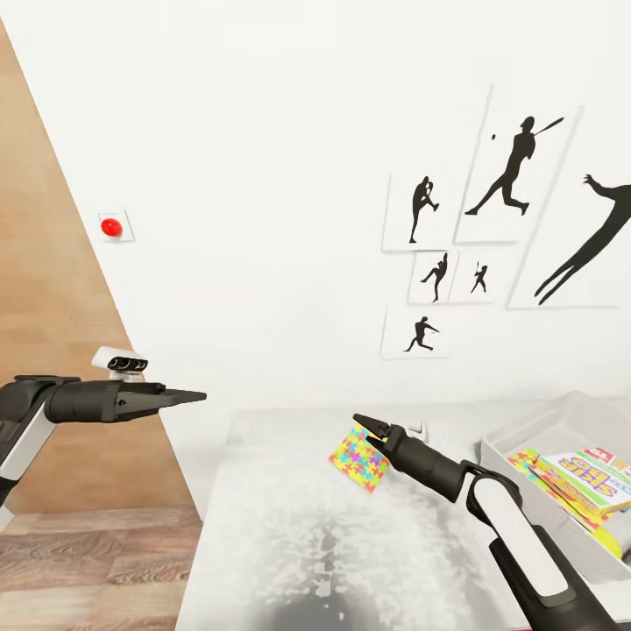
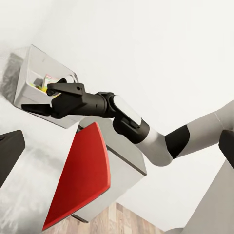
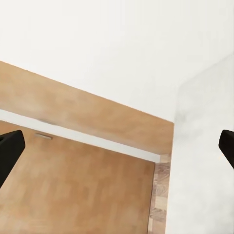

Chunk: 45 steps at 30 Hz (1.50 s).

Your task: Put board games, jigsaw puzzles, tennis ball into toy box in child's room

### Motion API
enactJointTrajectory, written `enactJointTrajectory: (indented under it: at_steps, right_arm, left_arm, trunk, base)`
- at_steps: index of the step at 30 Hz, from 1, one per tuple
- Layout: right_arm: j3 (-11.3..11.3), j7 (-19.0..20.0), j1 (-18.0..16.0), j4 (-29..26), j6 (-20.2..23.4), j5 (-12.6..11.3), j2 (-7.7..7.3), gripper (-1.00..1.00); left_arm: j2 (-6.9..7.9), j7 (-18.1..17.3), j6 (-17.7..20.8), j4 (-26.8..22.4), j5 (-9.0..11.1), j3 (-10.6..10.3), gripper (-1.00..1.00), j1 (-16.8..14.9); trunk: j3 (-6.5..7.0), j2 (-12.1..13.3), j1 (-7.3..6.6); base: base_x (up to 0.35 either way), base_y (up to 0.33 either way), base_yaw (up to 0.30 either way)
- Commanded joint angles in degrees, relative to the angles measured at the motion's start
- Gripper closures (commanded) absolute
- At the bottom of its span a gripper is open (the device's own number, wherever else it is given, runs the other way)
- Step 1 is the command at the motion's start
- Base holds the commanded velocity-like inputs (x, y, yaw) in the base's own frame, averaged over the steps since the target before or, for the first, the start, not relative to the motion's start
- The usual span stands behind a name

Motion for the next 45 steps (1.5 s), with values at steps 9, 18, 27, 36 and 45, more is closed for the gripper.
enactJointTrajectory:
  at_steps: [9, 18, 27, 36, 45]
  right_arm:
    - [0.47, -11.4, -0.06, -1.62, -1.94, 5.08, 0.19, -1.0]
    - [1.16, -44.5, -11.96, 0.04, 4.66, 9.27, 8.49, -1.0]
    - [0.65, -61.1, -34.28, 32.09, 8.24, 9.61, 13.49, -1.0]
    - [1.08, -57.76, -41.79, 52.29, 1.55, 9.67, 12.35, -1.0]
    - [1.46, -51.33, -41.79, 53.46, 0.89, 9.86, 12.07, -1.0]
  left_arm:
    - [0.06, -0.24, 0.61, 0.08, 0.1, -0.08, -1.0, -0.07]
    - [0.02, -0.24, 0.61, 0.48, -0.09, 0.01, -1.0, -0.07]
    - [0.06, -0.24, 0.61, 0.78, -0.05, 0.2, -1.0, -0.07]
    - [0.06, -0.24, 0.59, 1.03, -0.11, 0.37, -1.0, -0.07]
    - [0.05, -0.24, 0.59, 1.07, -0.28, 0.32, -1.0, -0.07]
  trunk:
    - [-0.13, -0.13, 0.04]
    - [-0.13, -0.13, 0.04]
    - [-0.13, -0.13, 0.04]
    - [-0.13, -0.13, 0.04]
    - [-0.13, -0.13, 0.04]
  base:
    - [0.0, 0.0, 0.0]
    - [0.0, 0.0, 0.0]
    - [0.0, 0.0, 0.0]
    - [0.0, 0.0, 0.0]
    - [0.0, 0.0, 0.0]
